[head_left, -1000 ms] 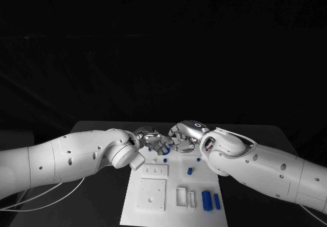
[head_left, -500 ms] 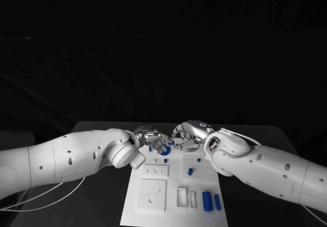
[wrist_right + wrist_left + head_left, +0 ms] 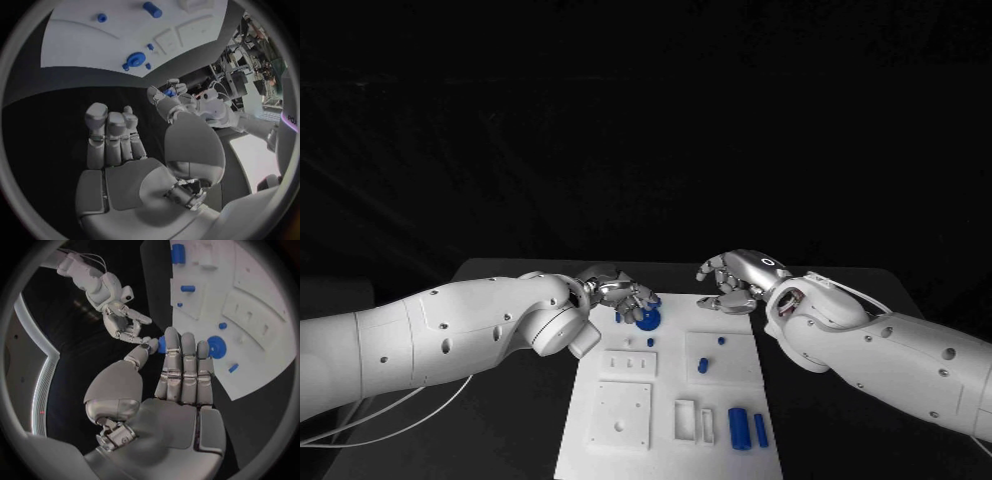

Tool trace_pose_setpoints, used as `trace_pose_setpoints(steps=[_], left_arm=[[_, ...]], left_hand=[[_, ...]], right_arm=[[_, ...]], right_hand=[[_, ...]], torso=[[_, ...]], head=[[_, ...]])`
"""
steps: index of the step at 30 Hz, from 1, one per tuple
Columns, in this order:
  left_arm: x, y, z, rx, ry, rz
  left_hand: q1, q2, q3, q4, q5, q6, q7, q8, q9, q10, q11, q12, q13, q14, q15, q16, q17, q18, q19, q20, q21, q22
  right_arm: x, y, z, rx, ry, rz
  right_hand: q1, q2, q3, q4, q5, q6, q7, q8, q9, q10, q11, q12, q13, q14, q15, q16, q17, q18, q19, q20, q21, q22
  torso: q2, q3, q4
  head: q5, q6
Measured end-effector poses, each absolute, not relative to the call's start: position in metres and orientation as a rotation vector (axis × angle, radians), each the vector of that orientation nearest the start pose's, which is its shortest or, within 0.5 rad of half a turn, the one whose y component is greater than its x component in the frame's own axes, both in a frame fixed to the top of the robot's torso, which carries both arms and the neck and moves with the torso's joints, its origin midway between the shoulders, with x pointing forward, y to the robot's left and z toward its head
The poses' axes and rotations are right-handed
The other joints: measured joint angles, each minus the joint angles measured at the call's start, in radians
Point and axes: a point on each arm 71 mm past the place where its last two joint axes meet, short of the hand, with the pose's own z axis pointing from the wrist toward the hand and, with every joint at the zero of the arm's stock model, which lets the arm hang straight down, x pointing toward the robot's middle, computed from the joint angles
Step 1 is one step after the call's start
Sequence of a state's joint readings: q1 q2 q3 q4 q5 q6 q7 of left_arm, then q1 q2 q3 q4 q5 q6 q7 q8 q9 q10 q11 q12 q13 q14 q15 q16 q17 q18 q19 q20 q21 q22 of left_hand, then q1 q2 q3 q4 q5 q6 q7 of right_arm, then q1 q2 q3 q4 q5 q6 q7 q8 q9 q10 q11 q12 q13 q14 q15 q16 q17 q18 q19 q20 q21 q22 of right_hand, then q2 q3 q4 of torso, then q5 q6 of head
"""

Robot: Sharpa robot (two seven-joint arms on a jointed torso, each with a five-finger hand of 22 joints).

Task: Assemble the parts on the task board

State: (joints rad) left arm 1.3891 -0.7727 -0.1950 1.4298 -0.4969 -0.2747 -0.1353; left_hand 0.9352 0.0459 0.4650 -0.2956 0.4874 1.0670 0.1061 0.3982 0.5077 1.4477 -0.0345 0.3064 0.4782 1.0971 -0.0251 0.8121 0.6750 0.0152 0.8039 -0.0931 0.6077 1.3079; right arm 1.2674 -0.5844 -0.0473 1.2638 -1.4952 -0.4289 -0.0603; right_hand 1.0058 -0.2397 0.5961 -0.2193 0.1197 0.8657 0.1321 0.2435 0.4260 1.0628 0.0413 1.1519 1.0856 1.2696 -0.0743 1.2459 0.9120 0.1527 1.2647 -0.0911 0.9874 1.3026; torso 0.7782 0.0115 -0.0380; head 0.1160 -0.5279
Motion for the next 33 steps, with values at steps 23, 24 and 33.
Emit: trace_pose_setpoints(steps=[23,24,33], left_arm=[[0.517,0.223,-0.193,-0.413,2.029,-0.524],[0.516,0.223,-0.193,-0.408,2.031,-0.515],[0.515,0.223,-0.199,-0.372,2.053,-0.458]], left_hand=[[-0.005,-0.013,0.004,0.001,0.007,0.006,0.001,0.0,0.019,0.007,-0.002,0.009,0.02,0.004,-0.004,0.013,-0.001,0.0,-0.011,0.004,0.014,0.0],[-0.005,-0.013,0.004,0.001,0.007,0.007,0.0,-0.001,0.021,0.011,-0.004,0.016,0.025,0.011,-0.011,0.019,-0.001,0.0,-0.01,0.004,0.024,0.0],[0.015,-0.027,-0.012,0.006,0.003,0.022,-0.012,-0.001,0.037,0.028,-0.036,0.211,0.187,0.117,-0.098,0.214,0.081,0.024,0.144,-0.036,0.279,0.0]], right_arm=[[0.572,-0.234,-0.156,0.357,1.439,0.776],[0.573,-0.236,-0.155,0.377,1.437,0.785],[0.576,-0.24,-0.154,0.467,1.427,0.838]], right_hand=[[-0.015,0.05,-0.012,-0.027,0.091,-0.041,0.049,0.017,0.017,-0.136,0.035,-0.332,-0.332,-0.164,0.06,-0.46,-0.187,0.061,-0.252,0.158,-0.394,-0.199],[-0.017,0.052,-0.014,-0.037,0.093,-0.044,0.052,0.024,0.018,-0.133,0.038,-0.374,-0.382,-0.171,0.067,-0.503,-0.205,0.071,-0.267,0.17,-0.427,-0.22],[-0.021,0.056,-0.029,-0.051,0.103,-0.045,0.053,0.026,0.018,-0.11,0.043,-0.432,-0.486,-0.167,0.078,-0.578,-0.22,0.094,-0.272,0.19,-0.476,-0.25]], torso=[[-0.005,0.0,0.0007],[-0.006,0.0005,0.0007],[-0.006,0.0007,0.0001]], head=[[0.013,-0.014],[0.013,-0.015],[0.016,-0.021]])
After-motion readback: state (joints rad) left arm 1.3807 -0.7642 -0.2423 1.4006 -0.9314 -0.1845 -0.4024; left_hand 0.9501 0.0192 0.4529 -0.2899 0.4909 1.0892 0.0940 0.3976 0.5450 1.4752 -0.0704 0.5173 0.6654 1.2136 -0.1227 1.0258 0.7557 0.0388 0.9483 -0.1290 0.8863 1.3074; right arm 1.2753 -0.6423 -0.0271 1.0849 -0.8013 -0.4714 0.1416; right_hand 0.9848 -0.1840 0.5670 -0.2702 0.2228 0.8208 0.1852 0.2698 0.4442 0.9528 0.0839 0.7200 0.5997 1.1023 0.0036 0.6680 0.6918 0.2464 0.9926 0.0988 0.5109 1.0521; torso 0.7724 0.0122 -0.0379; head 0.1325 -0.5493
